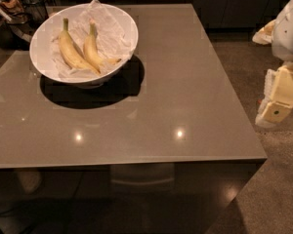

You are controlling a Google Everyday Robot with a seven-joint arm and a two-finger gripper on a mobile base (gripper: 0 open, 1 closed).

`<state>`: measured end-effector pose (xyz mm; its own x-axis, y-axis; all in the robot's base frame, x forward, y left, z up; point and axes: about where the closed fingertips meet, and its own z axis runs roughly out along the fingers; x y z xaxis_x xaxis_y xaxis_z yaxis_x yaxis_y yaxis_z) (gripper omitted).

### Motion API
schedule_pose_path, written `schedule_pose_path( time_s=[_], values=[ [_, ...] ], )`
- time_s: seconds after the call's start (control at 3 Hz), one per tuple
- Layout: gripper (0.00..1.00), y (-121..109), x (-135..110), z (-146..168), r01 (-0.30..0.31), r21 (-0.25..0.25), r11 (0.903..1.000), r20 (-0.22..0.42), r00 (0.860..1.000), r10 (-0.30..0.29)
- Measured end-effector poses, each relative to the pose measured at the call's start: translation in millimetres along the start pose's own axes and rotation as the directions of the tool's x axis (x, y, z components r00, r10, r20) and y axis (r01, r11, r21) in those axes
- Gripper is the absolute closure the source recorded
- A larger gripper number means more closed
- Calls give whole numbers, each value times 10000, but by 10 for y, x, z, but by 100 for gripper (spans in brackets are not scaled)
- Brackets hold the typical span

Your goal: Pick banana from white bowl

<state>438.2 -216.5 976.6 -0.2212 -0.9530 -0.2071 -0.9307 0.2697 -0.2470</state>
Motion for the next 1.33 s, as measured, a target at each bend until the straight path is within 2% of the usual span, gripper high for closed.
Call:
schedule_pose_path(
  time_s=[0.33,0.67,1.0,1.33],
  values=[
    [0,-37,-84,-21,33,21,10000,29,10000,-33],
    [0,-157,-308,43,397,-278,9988,-367,9985,-408],
    [0,-282,-667,162,1159,-513,9919,-850,9891,-1199],
    [0,-326,-756,157,1292,-289,9912,-739,9886,-1311]
  ],
)
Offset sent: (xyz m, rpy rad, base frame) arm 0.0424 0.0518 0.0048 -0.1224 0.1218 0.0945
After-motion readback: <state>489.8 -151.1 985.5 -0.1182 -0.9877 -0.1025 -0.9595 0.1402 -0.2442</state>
